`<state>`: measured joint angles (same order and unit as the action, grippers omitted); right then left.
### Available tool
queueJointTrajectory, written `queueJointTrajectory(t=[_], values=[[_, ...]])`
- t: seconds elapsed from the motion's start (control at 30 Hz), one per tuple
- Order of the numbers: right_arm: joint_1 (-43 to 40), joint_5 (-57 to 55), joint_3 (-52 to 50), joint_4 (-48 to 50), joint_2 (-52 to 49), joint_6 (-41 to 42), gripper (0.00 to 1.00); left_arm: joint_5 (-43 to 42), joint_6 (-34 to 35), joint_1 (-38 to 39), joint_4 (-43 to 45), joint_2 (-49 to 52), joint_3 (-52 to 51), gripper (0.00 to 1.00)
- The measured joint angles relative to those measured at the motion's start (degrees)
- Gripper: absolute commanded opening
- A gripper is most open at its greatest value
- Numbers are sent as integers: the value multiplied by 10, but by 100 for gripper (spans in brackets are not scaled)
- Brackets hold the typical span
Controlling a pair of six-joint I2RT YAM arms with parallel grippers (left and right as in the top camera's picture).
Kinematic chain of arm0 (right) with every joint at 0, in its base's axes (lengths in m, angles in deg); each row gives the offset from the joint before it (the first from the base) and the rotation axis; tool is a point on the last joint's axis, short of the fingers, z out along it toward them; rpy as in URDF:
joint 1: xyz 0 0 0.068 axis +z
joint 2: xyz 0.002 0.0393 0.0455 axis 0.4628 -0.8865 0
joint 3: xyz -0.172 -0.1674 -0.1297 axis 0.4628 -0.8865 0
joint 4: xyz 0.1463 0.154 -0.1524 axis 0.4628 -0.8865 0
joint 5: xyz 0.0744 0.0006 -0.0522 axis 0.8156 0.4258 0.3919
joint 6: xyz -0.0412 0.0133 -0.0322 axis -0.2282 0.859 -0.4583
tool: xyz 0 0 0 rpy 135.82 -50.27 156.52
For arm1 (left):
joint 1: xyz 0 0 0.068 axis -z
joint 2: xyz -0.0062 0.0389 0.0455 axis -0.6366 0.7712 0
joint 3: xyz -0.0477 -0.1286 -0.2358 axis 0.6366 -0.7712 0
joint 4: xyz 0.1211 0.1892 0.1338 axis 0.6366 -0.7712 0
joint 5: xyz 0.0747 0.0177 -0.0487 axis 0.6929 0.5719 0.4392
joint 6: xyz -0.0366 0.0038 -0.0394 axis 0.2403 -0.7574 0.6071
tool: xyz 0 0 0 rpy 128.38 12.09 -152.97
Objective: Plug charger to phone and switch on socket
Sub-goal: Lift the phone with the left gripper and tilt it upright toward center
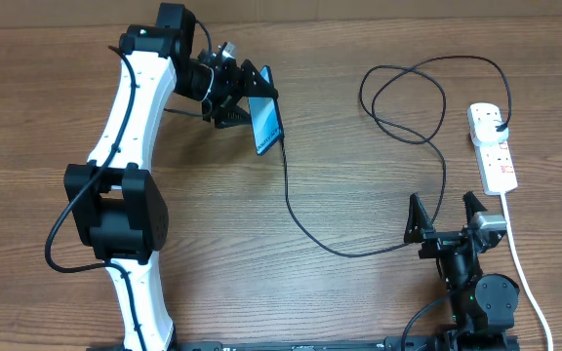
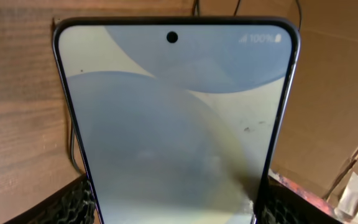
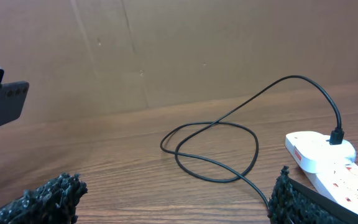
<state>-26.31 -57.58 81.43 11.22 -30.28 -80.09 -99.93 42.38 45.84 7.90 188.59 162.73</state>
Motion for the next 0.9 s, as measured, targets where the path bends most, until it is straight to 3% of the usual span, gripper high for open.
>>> queueJointTrajectory(t=[0.3, 0.73, 0.9], values=[[0, 0, 0, 0, 0, 0, 100, -1, 16, 0, -34, 0, 0, 50], [0, 0, 0, 0, 0, 0, 100, -6, 186, 0, -45, 0, 0, 42], [0, 0, 0, 0, 0, 0, 100, -37, 221, 0, -51, 0, 0, 39]])
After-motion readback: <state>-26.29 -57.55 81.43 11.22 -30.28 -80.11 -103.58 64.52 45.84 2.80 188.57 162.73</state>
